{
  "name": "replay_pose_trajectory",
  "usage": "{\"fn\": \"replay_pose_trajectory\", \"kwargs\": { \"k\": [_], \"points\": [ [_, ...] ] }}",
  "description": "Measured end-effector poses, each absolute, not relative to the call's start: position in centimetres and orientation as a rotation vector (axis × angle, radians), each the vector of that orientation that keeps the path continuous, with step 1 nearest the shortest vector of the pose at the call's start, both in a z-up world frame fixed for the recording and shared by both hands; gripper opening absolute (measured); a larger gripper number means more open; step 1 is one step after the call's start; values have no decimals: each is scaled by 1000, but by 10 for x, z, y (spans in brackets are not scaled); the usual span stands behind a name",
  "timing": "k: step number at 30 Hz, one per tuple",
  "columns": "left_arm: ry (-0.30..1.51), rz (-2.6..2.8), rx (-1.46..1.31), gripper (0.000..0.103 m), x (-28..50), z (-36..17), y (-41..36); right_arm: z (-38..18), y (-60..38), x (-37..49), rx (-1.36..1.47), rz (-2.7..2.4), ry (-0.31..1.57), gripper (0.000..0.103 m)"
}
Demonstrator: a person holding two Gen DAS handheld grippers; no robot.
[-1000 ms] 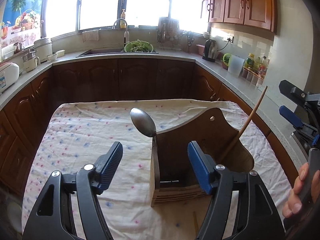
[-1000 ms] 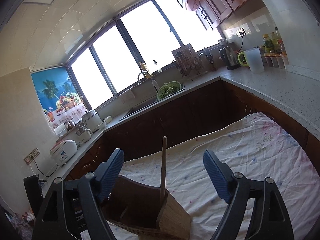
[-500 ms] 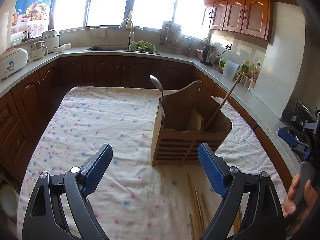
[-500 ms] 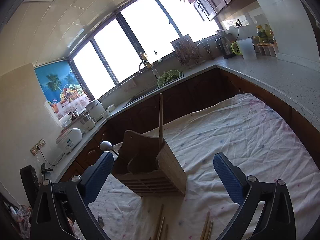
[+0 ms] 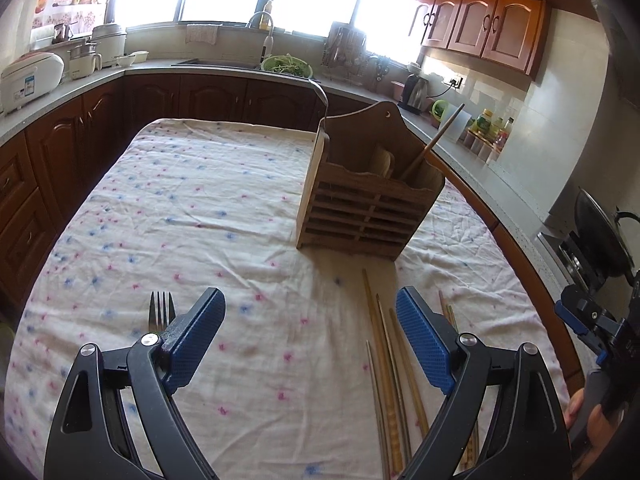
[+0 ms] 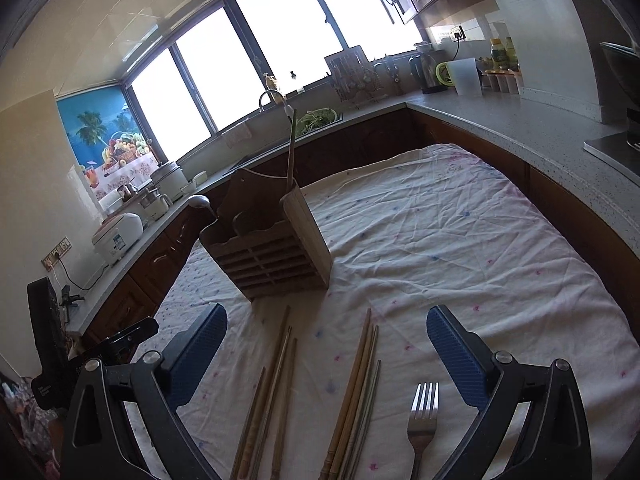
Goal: Organize utensils
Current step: 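Withdraw both open tools from the holder back toward the chopsticks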
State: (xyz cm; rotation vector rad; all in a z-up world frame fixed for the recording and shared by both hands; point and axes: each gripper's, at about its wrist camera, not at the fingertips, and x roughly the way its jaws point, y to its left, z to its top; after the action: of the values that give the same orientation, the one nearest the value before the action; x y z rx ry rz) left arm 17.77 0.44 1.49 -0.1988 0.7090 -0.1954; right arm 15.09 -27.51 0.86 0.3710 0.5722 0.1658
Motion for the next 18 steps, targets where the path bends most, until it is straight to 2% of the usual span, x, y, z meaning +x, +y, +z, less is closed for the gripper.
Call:
{"fn": "replay_pose_trajectory", "kwargs": {
  "k": [18],
  "points": [
    [811, -214, -175, 89, 179, -12, -9, -19, -275, 146, 348, 134, 649, 101]
  ]
}}
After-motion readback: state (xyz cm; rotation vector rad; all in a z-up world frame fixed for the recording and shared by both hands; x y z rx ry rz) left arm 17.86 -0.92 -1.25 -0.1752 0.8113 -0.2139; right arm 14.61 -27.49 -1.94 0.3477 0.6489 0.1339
